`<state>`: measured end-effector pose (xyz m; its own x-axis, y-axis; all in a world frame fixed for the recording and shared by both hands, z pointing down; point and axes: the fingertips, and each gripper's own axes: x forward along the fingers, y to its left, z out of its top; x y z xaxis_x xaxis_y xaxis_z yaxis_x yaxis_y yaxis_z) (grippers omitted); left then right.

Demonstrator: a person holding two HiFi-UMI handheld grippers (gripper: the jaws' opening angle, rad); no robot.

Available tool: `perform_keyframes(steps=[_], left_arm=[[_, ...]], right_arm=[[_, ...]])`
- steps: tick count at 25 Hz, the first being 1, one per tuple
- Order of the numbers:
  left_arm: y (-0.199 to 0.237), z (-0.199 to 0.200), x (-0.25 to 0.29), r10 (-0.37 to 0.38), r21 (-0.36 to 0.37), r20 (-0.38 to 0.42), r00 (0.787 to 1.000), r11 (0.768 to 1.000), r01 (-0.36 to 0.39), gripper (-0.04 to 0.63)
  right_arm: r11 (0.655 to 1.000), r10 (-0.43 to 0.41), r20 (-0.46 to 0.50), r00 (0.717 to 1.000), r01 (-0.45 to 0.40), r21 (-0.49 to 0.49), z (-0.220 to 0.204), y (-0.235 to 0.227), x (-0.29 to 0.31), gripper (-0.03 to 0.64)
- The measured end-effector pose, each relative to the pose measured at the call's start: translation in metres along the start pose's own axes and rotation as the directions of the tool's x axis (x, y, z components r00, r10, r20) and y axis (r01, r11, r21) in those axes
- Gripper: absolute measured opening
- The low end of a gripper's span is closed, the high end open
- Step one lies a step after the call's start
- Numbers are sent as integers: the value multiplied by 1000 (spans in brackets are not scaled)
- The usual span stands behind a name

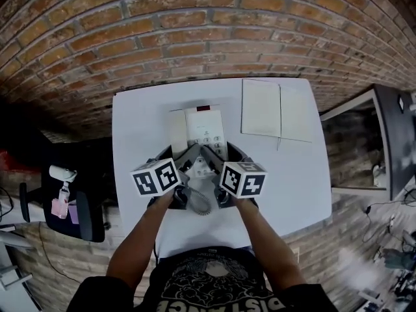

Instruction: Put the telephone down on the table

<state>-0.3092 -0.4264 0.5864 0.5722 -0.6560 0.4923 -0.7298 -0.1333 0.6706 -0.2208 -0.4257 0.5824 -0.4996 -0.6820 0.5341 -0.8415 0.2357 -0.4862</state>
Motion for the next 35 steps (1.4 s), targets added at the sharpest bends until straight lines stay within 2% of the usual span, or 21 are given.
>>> perform_keyframes(steps=[8, 13, 20, 27, 29, 32, 35], left_arm=[[0, -3, 6, -15, -8, -14, 1000, 1000, 15, 387], [-2, -5, 7, -11, 13, -22, 1000, 1000, 11, 387], [-9, 4, -11, 12, 138, -1, 1000, 990, -12, 387], [-39, 26, -44, 28, 236, 85, 996, 970, -48, 387], [-50, 34, -54, 27, 257, 118, 993, 965, -56, 367], [-67, 45, -69, 26, 281, 173, 985, 957, -75, 272], [-87, 54, -86, 17, 306, 227, 974, 948, -88, 237]], right_arm=[[999, -25, -2, 1000, 25, -22, -4, -7, 2, 305], [999, -40, 13, 999, 41, -27, -4, -9, 0, 305], [996, -68, 66, 995, 72, -51, 16, -4, -19, 293], [986, -29, 95, 995, 44, -159, 41, 22, -53, 230], [981, -11, 103, 995, 31, -193, 49, 30, -63, 215], [966, 34, 113, 993, -4, -259, 62, 44, -78, 195], [952, 75, 128, 989, -33, -304, 72, 55, -97, 160]])
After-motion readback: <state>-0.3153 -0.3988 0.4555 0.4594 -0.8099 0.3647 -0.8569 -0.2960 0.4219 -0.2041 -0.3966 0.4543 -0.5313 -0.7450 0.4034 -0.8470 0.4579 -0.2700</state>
